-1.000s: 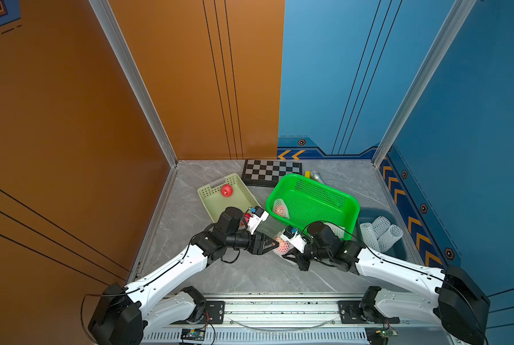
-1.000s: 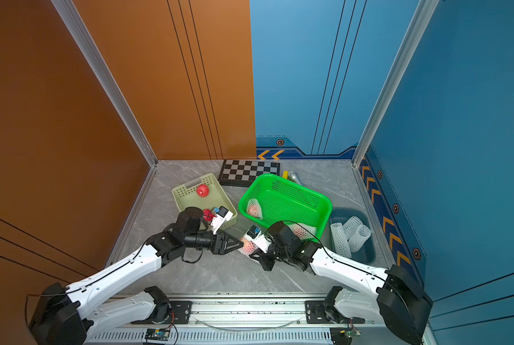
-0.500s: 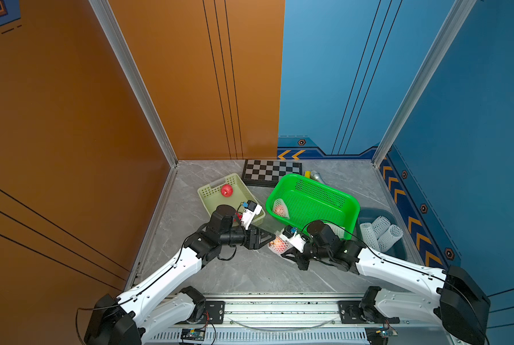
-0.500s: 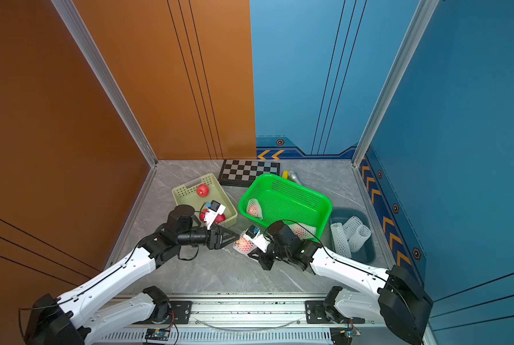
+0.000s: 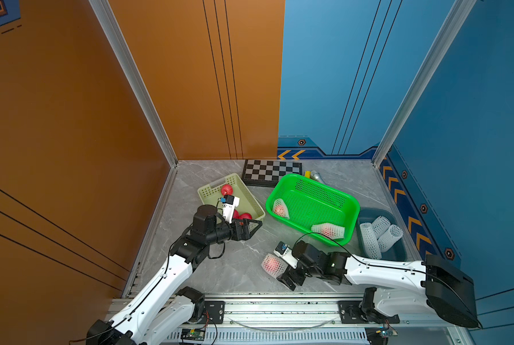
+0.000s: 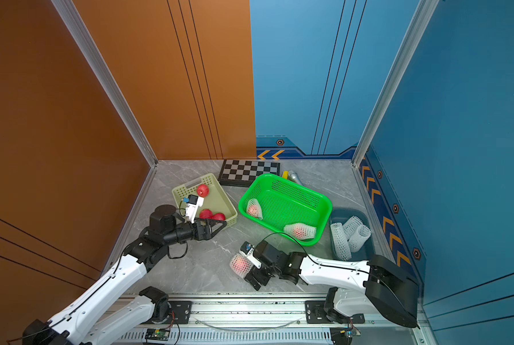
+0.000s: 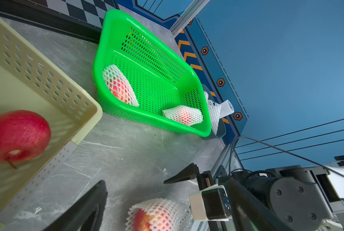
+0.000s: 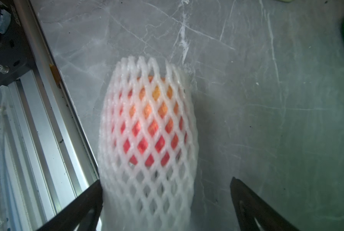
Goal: Remove foam nets from apples
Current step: Pick up the apple from the center of the board.
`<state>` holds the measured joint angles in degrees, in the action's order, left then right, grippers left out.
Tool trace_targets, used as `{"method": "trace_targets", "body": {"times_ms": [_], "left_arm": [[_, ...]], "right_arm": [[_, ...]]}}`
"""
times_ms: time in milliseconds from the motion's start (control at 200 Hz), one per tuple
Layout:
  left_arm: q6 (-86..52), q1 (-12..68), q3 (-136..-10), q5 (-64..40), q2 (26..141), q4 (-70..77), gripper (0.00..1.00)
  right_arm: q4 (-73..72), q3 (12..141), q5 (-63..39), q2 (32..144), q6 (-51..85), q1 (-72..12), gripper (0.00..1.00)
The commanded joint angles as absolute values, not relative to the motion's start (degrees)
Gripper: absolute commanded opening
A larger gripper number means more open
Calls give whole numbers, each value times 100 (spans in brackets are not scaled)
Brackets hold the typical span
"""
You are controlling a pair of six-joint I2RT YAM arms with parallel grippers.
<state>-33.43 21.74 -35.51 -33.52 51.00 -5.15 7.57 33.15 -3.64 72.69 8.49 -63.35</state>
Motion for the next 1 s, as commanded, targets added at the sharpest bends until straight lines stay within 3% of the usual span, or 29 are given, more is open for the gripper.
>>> {"method": "trace_targets", "body": {"times_ms": [0,240,696,806,991], "left_arm": [[-3401,2123,-3411,-3393,5076,-290,95],[-3432,2109,-3307,-3331,4927,-257,96],[-3407,2092,-3313,-3279,4903,-289,97],[-3401,2092,-3306,-3220,4844,-342,97],[-3375,2074,-3309,-3085,4707,-457,97]], "right_arm": [[1048,3320,121,7046,918,-6354,100],[1018,3617,-343,7066,773,-6237,100],[721,4363,-1090,8618,817,-6027,100],[405,4382,-1255,8930,841,-6019,84],[-220,4261,-1588,9143,949,-6025,41]]}}
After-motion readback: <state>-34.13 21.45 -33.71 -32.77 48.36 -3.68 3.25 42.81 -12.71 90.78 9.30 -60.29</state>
